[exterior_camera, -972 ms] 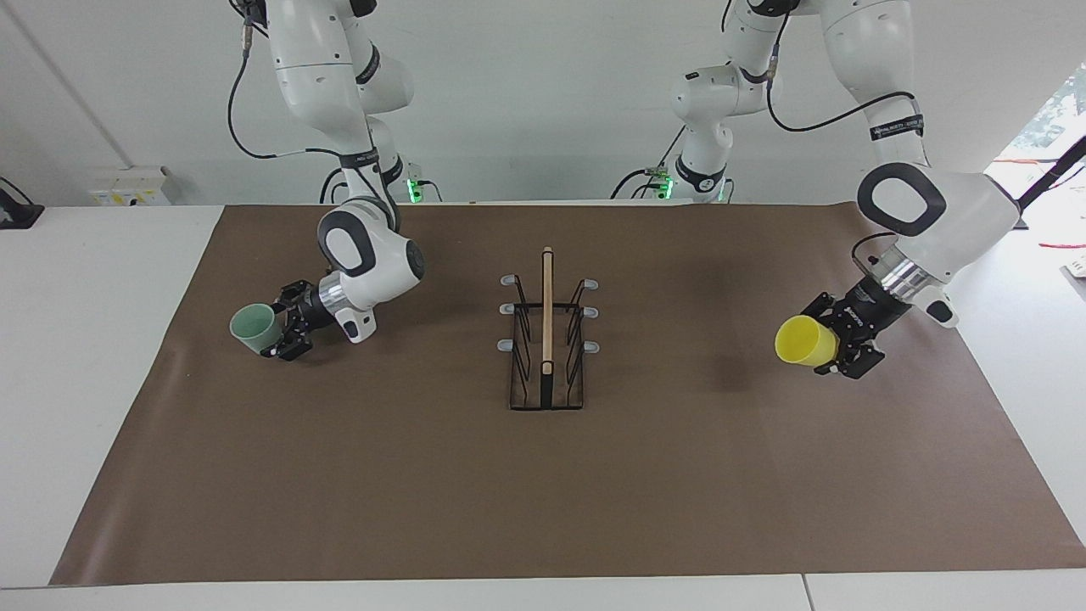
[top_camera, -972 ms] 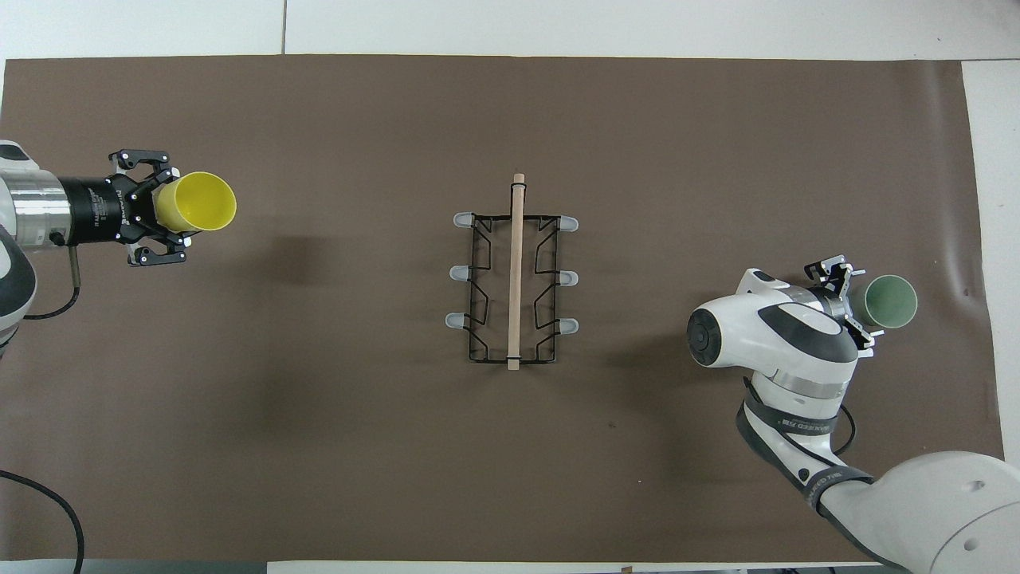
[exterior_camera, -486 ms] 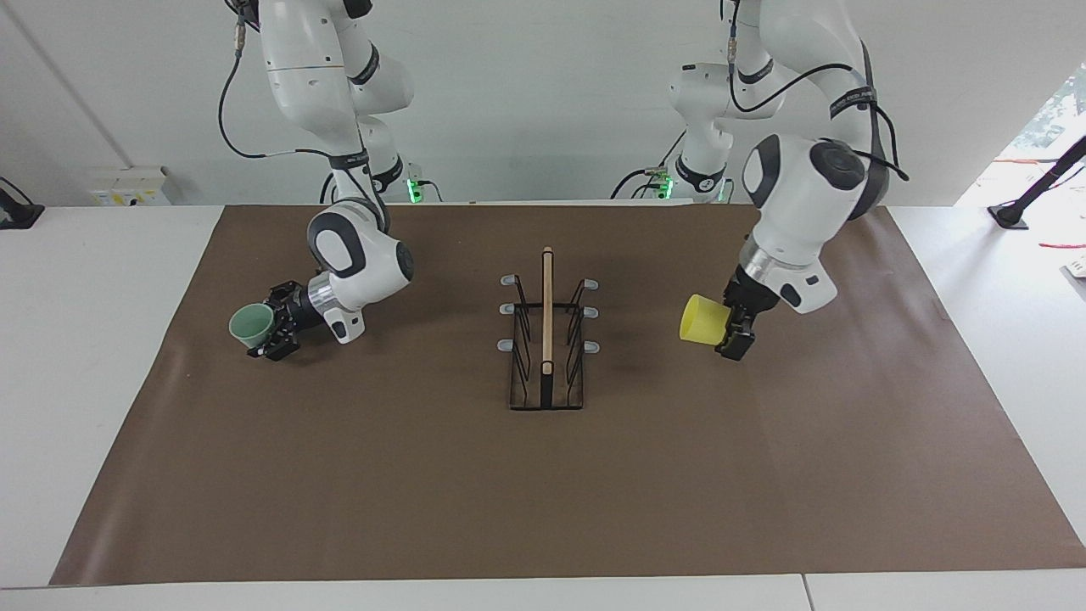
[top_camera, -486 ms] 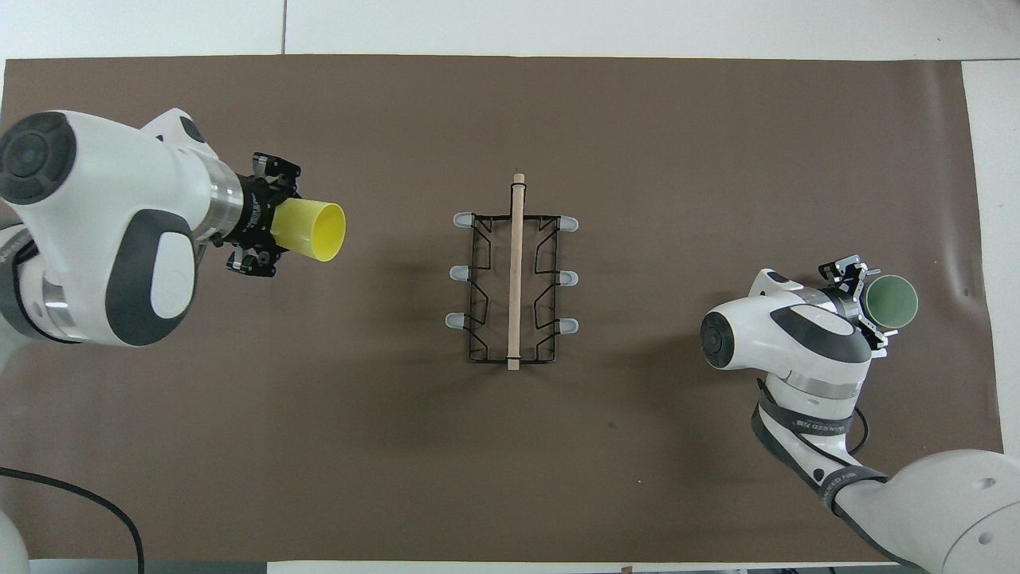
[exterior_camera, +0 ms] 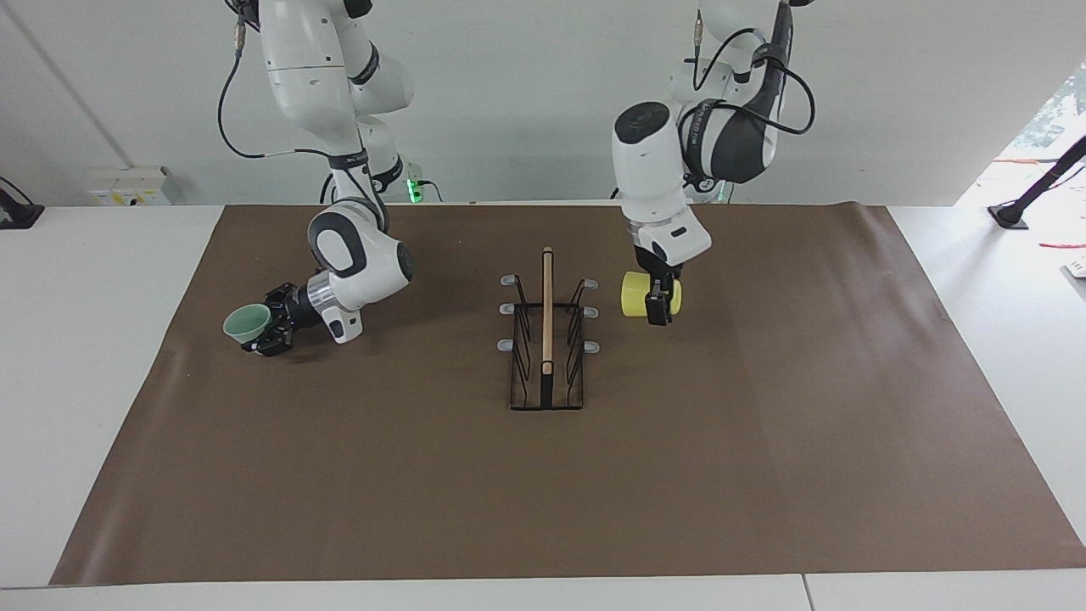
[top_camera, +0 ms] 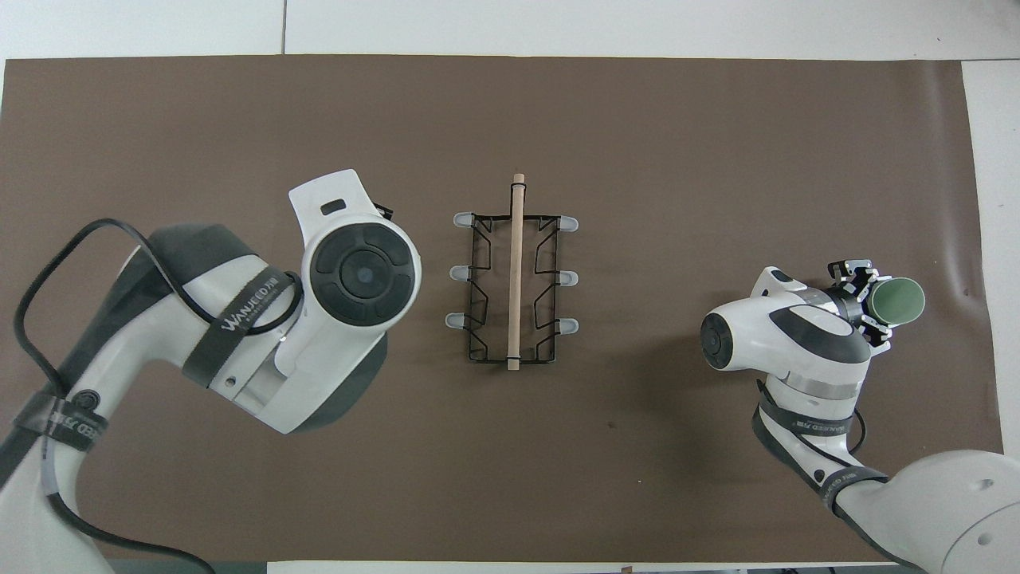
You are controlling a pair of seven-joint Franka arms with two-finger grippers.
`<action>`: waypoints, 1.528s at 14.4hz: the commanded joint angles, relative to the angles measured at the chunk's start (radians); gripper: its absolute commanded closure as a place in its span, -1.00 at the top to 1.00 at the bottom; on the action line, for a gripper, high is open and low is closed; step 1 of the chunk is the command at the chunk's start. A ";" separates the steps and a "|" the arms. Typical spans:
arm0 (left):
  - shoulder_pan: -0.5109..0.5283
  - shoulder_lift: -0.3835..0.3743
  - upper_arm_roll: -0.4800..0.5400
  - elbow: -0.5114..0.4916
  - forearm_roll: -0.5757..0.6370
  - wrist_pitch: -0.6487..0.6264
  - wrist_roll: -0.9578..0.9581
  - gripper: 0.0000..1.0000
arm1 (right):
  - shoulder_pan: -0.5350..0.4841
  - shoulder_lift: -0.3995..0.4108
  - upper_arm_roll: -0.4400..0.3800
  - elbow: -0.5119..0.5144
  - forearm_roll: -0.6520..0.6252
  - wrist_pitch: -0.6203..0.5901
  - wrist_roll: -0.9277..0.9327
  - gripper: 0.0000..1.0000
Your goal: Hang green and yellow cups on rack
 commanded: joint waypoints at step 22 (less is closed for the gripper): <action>-0.277 0.094 0.011 0.023 0.237 -0.119 -0.229 0.53 | -0.340 -0.163 0.006 0.316 0.947 0.131 -0.255 -1.00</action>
